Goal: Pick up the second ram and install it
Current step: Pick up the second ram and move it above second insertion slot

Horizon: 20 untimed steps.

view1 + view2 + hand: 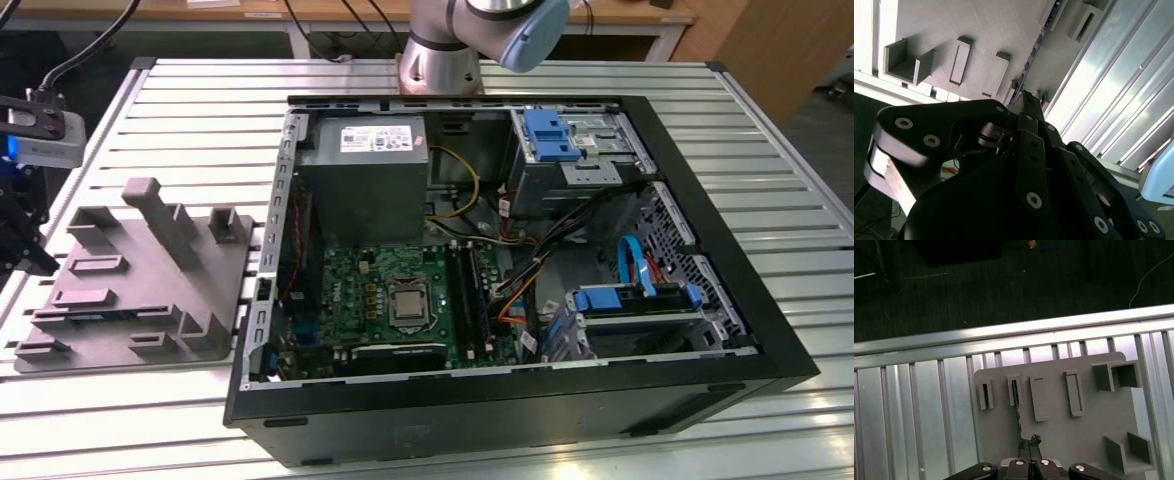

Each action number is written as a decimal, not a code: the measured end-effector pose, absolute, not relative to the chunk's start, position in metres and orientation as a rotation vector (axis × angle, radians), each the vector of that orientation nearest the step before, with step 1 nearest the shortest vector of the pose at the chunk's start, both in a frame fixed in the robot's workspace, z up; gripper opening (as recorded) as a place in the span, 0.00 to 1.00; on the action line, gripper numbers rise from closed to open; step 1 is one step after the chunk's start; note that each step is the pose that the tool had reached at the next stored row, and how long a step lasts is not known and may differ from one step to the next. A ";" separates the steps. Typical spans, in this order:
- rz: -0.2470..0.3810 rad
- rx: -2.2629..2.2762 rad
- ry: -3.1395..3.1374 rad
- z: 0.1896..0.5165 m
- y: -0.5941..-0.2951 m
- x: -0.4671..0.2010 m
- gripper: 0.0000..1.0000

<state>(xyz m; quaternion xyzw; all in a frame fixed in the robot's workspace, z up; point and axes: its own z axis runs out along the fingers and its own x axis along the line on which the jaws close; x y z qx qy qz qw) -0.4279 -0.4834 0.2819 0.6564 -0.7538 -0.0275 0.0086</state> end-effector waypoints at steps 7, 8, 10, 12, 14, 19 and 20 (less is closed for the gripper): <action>-0.086 2.053 -2.354 0.281 -0.483 -0.427 0.10; -0.086 2.053 -2.354 0.280 -0.483 -0.427 0.10; -0.086 2.053 -2.353 0.277 -0.483 -0.427 0.10; -0.086 2.054 -2.353 0.274 -0.483 -0.427 0.10; -0.086 2.056 -2.351 0.271 -0.483 -0.427 0.10; -0.086 2.069 -2.340 0.264 -0.483 -0.427 0.10; -0.086 2.071 -2.337 0.264 -0.483 -0.427 0.10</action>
